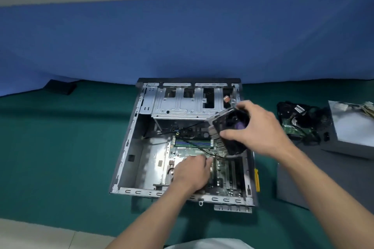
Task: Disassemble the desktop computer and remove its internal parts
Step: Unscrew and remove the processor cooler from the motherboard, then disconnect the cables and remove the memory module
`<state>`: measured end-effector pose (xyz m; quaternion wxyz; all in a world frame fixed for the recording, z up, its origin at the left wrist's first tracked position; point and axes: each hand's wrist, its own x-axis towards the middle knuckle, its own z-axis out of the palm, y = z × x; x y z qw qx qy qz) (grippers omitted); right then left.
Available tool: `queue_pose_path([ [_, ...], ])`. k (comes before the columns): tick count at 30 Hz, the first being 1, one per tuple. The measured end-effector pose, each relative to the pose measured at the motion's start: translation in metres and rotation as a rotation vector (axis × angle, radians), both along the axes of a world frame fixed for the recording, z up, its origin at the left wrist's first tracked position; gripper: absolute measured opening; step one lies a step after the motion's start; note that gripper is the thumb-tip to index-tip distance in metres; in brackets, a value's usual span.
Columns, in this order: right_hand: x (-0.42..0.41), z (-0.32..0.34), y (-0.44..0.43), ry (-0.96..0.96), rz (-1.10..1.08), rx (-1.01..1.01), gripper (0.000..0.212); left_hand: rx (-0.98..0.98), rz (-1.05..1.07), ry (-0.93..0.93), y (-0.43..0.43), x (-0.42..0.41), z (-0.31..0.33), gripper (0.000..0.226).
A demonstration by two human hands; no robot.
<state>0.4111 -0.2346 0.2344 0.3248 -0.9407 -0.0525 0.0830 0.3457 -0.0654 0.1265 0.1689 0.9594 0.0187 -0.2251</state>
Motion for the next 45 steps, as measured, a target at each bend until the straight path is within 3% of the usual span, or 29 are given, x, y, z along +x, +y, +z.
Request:
queue_pose_path([
  [3, 0.003, -0.012, -0.046, -0.013, -0.124, -0.062, 0.084, -0.022, -0.041, -0.058, -0.034, -0.007, -0.001, 0.049],
  [8, -0.009, -0.064, -0.112, 0.128, -0.254, -0.143, 0.081, -0.075, -0.089, 0.064, -0.047, -0.014, -0.008, 0.046],
  [14, -0.036, -0.12, -0.152, 0.277, 0.001, -0.395, 0.085, -0.164, -0.016, 0.204, -0.044, -0.011, -0.014, 0.042],
  [19, -0.03, -0.131, -0.168, 0.264, 0.185, -0.516, 0.084, -0.161, 0.022, 0.212, -0.044, -0.01, -0.016, 0.041],
  [37, 0.005, -0.14, -0.191, 0.185, 0.026, -0.479, 0.086, -0.124, 0.035, 0.212, -0.043, -0.011, -0.011, 0.033],
  [45, 0.013, -0.146, -0.189, 0.283, 0.015, -0.547, 0.087, -0.165, 0.036, 0.23, -0.042, -0.012, -0.009, 0.032],
])
